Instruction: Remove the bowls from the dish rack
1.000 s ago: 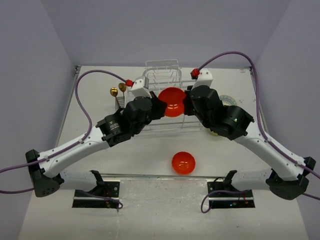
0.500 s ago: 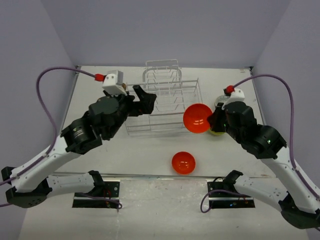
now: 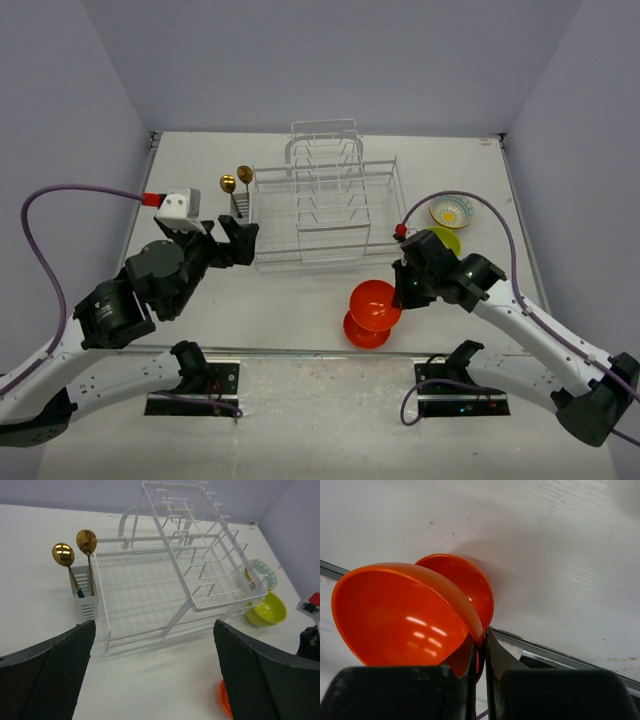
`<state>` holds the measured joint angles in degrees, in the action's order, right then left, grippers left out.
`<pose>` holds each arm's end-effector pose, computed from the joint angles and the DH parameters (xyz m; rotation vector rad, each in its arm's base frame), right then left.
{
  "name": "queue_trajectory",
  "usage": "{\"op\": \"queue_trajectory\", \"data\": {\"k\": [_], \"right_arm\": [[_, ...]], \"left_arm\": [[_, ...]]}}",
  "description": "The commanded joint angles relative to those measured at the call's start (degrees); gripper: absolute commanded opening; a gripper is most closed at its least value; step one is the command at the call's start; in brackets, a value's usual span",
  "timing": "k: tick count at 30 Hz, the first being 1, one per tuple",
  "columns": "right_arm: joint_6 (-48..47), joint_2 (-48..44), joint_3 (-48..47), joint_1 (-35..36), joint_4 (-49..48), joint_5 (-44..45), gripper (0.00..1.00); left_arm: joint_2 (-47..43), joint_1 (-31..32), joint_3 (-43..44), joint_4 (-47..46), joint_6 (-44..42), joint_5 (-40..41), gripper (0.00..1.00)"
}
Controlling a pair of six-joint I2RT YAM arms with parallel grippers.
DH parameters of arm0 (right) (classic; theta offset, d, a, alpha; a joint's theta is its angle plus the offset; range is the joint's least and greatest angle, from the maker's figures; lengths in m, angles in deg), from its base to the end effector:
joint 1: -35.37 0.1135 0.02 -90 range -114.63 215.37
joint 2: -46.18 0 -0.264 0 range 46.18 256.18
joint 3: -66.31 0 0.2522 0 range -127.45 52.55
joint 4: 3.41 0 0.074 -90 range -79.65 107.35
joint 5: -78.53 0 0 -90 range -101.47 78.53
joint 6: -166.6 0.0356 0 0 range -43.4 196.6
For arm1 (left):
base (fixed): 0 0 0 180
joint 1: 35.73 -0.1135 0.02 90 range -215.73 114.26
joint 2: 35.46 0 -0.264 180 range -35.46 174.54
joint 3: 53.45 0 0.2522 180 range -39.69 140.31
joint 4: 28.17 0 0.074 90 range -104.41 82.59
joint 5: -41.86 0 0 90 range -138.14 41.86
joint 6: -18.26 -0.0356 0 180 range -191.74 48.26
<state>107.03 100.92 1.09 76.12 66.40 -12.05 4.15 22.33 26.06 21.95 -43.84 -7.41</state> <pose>0.1297 0.1122 0.2807 -0.2446 2.6671 0.4385 0.0776 -0.0806 0.4257 -0.0651 1.7292 -0.4929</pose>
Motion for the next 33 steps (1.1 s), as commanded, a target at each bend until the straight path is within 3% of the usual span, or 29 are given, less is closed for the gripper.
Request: {"op": "queue_trajectory", "data": {"k": [1, 16, 22, 33], "right_arm": [[0.2, 2.1, 2.1, 0.1, -4.8, -3.3, 0.0], [3.2, 3.4, 5.2, 2.3, -7.0, -3.7, 0.02], [5.4, 5.1, 7.8, 2.3, -9.5, -3.2, 0.03], [6.4, 6.0, 9.8, 3.5, -11.7, -3.8, 0.15]], "left_arm": [[-1.2, 0.2, -4.3, 1.9, -3.1, 1.3, 1.0], [-6.1, 0.2, -13.6, -4.3, -5.5, 6.8, 1.0], [-6.3, 0.2, -13.5, -4.3, -5.9, 7.6, 1.0], [-6.7, 0.2, -14.0, -4.2, -6.9, 7.3, 1.0]]}}
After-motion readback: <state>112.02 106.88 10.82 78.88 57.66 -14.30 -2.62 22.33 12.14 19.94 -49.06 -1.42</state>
